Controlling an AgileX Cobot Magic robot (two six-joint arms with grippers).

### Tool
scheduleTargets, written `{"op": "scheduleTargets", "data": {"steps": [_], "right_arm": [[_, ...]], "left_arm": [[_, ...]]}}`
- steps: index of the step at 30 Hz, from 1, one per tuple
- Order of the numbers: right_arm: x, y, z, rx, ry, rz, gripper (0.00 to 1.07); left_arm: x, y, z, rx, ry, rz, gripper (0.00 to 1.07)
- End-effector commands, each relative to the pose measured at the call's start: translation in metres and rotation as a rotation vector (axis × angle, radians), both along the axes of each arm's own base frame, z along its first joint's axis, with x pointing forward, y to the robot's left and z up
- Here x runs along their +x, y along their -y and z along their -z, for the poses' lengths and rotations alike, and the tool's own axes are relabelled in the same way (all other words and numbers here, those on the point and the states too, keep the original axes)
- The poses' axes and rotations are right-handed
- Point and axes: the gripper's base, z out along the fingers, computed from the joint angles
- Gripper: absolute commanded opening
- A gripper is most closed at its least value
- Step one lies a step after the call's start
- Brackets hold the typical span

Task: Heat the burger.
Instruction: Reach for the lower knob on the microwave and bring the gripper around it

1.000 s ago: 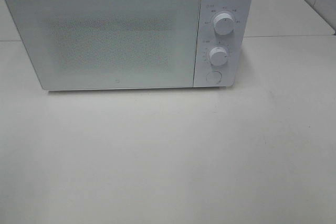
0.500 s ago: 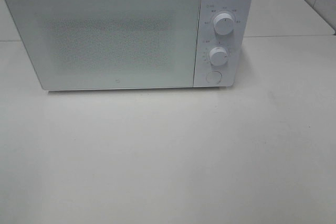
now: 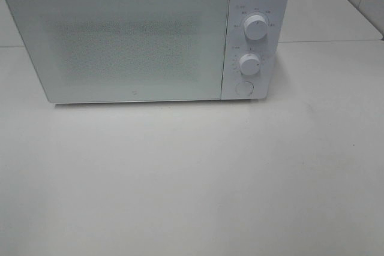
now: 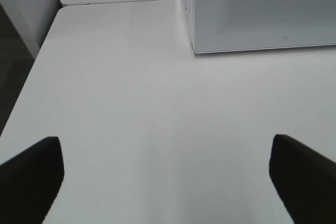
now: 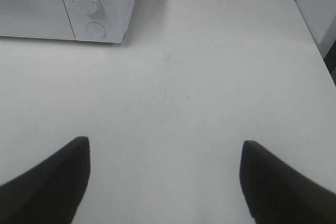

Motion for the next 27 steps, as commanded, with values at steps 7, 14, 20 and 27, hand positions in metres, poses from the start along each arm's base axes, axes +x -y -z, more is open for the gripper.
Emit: {"op": "scheduleTargets", "data": {"steps": [7, 14, 20, 27], "right_arm": [[-0.0036, 0.0002, -0.0001, -0.001, 0.034, 0.004, 0.76], [-0.0036, 0.0002, -0.0001, -0.001, 0.034, 0.003, 0.76], [-0.0036, 0.0002, -0.0001, -0.001, 0.034, 0.003, 0.75], [-0.0036, 0.0002, -0.0001, 0.0, 0.034, 0.003, 0.75]], "left_arm": [[-0.0024, 0.0017, -0.0002, -0.016, 0.039, -0.048, 1.0], [-0.0024, 0.0017, -0.0002, -0.016, 0.039, -0.048, 1.0], [-0.0024, 0.0017, -0.0002, -0.016, 0.039, -0.048, 1.0], [-0.0024, 0.0017, -0.0002, -0.016, 0.039, -0.048, 1.0]]}}
